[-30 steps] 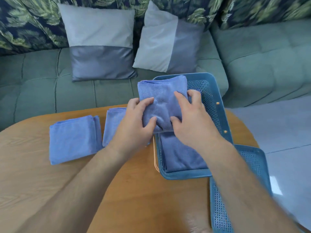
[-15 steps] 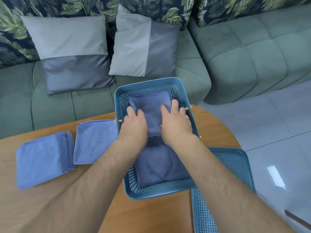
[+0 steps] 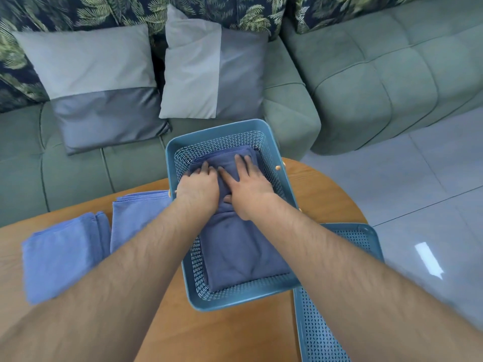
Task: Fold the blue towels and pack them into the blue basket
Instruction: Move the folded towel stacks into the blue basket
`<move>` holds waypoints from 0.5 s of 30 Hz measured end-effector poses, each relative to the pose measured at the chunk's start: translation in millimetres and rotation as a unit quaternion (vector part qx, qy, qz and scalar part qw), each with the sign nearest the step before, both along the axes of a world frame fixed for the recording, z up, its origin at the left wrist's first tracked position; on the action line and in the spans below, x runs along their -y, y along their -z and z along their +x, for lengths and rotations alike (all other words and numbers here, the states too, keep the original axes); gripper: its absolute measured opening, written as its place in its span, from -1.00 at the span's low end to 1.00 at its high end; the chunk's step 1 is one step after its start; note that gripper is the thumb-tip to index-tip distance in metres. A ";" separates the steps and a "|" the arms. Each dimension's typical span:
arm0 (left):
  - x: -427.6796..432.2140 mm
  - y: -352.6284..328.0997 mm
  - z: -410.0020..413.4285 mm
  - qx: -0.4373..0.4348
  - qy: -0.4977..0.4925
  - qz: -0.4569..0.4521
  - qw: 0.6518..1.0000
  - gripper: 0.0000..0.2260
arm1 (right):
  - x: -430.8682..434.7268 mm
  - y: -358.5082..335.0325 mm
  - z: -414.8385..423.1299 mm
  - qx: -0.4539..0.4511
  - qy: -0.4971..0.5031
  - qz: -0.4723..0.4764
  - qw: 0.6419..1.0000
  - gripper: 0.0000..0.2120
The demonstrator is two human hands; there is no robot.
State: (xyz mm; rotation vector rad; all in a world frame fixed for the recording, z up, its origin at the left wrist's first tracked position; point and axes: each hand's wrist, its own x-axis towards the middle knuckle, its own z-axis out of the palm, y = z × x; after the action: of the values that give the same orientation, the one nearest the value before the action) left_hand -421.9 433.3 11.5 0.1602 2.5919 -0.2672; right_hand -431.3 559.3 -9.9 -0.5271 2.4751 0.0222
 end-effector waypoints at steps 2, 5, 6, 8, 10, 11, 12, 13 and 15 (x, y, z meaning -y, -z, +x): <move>1.6 -0.8 -0.7 0.006 0.003 0.000 1.000 -0.34 | 2.3 2.9 -0.2 0.001 0.004 0.011 1.000 -0.32; -0.6 -3.2 -3.2 0.017 0.017 -0.023 0.999 -0.32 | 10.1 6.5 0.8 -0.007 0.008 0.044 0.999 -0.33; -2.0 -5.1 -4.4 0.025 0.019 -0.030 0.999 -0.32 | 13.4 5.8 1.1 -0.007 0.007 0.058 0.998 -0.33; -3.4 -7.8 -7.8 0.029 0.022 -0.041 0.998 -0.32 | 17.3 2.4 -1.2 -0.009 0.004 0.075 0.997 -0.33; -1.5 -7.1 -8.5 0.029 0.028 -0.041 0.998 -0.34 | 13.2 -0.1 -1.0 -0.017 0.004 0.059 0.998 -0.33; -0.2 -8.3 -5.3 0.021 0.036 -0.037 0.998 -0.36 | 9.5 -2.0 0.9 -0.025 0.005 0.046 0.999 -0.33; 1.7 -9.8 0.0 0.004 0.051 -0.035 0.998 -0.40 | 5.7 -5.1 3.7 -0.034 0.006 0.035 0.999 -0.33; 4.4 -13.3 6.5 -0.024 0.068 -0.030 0.997 -0.47 | 2.9 -9.5 7.1 -0.041 0.009 0.025 0.999 -0.33; 12.2 -23.7 20.3 -0.094 0.087 0.009 0.992 -0.62 | 4.0 -24.7 15.4 -0.055 0.018 0.012 0.998 -0.32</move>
State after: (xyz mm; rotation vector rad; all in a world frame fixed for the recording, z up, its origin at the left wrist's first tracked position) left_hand -401.6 421.2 35.2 0.3856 2.7719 -0.3371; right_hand -416.0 555.3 14.8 -0.4812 2.5868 0.0687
